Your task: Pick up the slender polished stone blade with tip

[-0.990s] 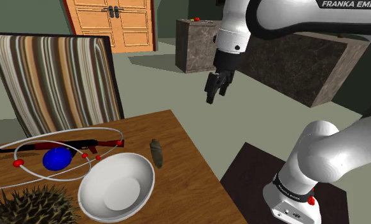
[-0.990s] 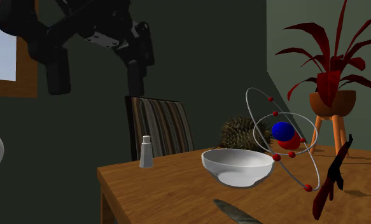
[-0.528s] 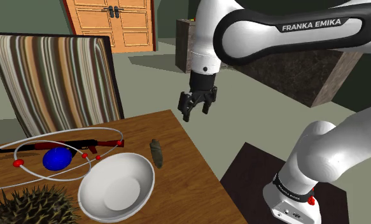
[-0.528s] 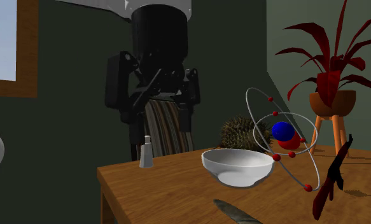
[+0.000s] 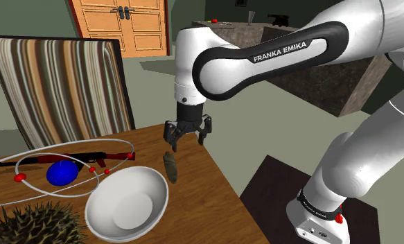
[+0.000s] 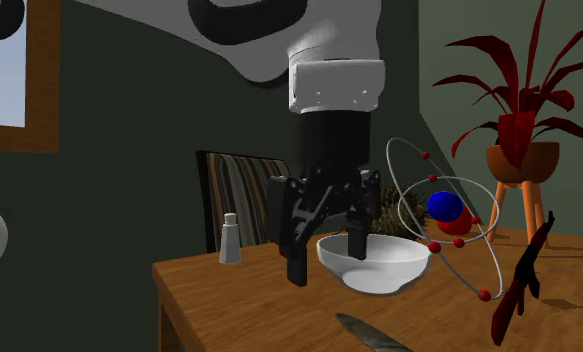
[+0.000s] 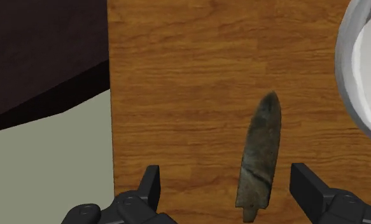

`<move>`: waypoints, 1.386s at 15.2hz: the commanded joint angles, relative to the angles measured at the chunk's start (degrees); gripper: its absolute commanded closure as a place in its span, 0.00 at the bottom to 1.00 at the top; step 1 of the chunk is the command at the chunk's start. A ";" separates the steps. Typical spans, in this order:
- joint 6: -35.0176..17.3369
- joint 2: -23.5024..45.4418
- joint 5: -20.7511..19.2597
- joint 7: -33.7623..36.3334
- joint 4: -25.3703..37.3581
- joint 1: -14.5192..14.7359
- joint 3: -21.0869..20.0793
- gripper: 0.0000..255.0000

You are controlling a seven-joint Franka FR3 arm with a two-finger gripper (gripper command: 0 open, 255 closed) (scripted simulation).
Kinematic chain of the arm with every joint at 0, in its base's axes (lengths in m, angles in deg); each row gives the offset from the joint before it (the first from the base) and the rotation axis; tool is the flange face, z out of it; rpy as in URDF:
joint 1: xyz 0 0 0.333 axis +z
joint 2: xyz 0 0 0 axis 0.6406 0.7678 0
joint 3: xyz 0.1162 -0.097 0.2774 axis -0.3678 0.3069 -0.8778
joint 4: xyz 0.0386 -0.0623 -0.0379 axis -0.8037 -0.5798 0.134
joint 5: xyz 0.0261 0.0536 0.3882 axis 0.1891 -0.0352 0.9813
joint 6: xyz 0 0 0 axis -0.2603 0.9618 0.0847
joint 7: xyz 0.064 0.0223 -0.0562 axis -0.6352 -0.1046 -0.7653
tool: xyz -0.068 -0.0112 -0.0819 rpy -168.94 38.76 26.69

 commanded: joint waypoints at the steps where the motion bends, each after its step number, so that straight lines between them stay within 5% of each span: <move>1: -2.03 4.69 -1.32 5.51 2.09 -0.44 -1.88 0.00; 5: -5.25 14.21 -5.38 15.58 6.90 -0.21 -4.11 0.00; 14: -10.98 17.09 -6.80 16.07 3.66 0.26 -4.11 0.00; 15: -10.98 17.03 -6.76 16.08 3.62 0.28 -4.13 1.00; 21: -10.99 17.18 -6.86 16.03 3.71 0.22 -4.07 1.00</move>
